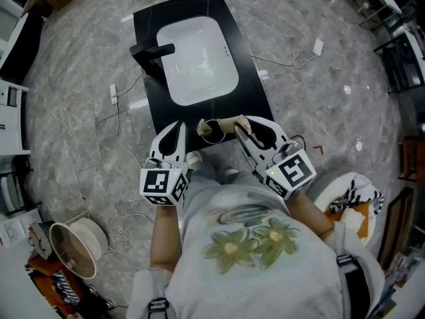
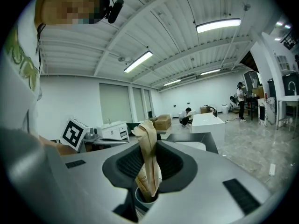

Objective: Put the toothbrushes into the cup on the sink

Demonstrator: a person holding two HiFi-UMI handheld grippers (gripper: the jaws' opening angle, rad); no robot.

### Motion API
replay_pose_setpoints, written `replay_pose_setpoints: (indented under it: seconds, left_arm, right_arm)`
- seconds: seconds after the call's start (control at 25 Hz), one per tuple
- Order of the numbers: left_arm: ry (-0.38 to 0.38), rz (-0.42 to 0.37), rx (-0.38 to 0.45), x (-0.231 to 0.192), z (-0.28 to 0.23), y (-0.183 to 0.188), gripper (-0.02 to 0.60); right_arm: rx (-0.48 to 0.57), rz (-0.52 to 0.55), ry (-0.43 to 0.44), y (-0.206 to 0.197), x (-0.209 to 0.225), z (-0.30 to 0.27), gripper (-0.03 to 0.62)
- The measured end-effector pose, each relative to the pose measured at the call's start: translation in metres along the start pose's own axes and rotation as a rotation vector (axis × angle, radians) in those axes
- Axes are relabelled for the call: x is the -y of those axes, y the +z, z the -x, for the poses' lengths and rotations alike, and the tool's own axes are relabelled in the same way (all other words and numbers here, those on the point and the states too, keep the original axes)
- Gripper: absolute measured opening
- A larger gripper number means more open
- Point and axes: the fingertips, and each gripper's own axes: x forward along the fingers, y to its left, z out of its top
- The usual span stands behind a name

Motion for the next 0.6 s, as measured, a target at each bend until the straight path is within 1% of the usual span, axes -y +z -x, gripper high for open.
replay_pose_setpoints:
  seconds: [0.6]
  left_arm:
    - [-0.001, 0.011, -0.002, -0.0057, 0.0072, -0.0008, 0.018]
  right_arm:
    - [-0.025, -0.010, 0.012, -0.0066, -0.0103, -0.0098, 0.089]
